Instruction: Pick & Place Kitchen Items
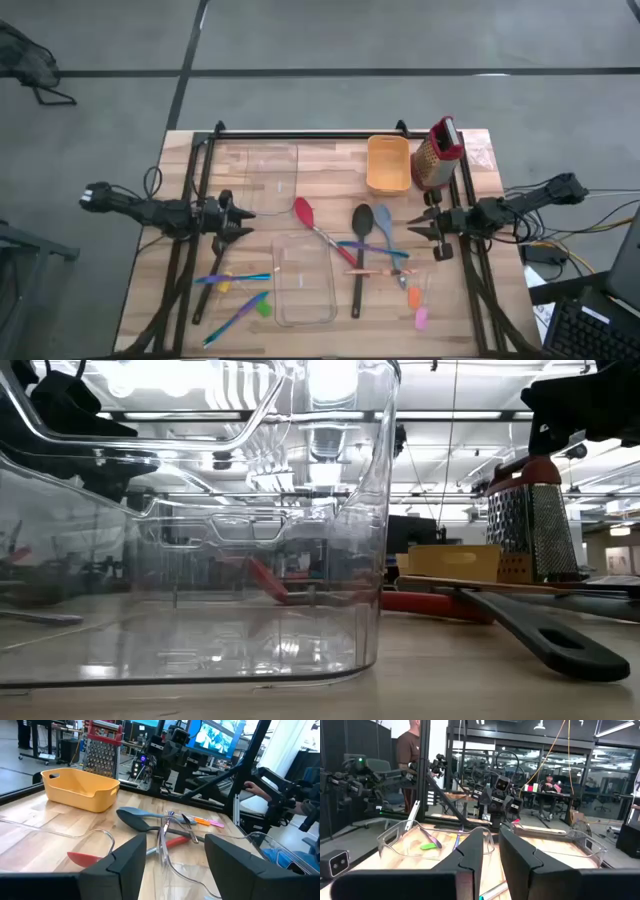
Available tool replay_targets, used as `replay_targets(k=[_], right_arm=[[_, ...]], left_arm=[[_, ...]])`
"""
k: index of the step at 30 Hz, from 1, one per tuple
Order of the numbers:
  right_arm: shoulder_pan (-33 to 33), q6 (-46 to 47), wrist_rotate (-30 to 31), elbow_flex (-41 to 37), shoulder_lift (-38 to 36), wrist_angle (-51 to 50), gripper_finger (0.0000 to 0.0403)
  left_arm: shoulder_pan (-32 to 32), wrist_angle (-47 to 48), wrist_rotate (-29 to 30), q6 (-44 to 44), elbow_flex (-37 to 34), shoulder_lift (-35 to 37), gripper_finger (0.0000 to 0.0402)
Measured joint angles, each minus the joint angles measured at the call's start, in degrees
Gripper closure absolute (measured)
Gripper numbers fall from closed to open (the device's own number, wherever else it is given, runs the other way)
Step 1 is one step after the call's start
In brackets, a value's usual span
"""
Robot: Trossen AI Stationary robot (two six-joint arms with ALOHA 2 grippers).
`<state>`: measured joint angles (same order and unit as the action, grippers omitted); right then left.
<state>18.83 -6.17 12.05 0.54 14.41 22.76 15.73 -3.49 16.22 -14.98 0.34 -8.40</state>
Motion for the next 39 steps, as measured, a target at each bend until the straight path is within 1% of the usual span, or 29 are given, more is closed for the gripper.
replay_targets(k=[10,27,39], right_arm=[[0.02,0.03,0.00,0.00,-0.02,0.00,0.0354],[0.01,-0.01,0.00,0.00,-0.02,0.00,0.0304],[0.02,0.11,0.00,0.00,-0.02,0.00,0.0281]], left_arm=[[0.00,0.00,-0.02,0.00,0.00,0.00,0.0193],[0.02,0.00,-0.01,0.00,0.00,0.02,0.0193],[0.00,0.00,0.00,0.00,0.00,0.02,0.0193]])
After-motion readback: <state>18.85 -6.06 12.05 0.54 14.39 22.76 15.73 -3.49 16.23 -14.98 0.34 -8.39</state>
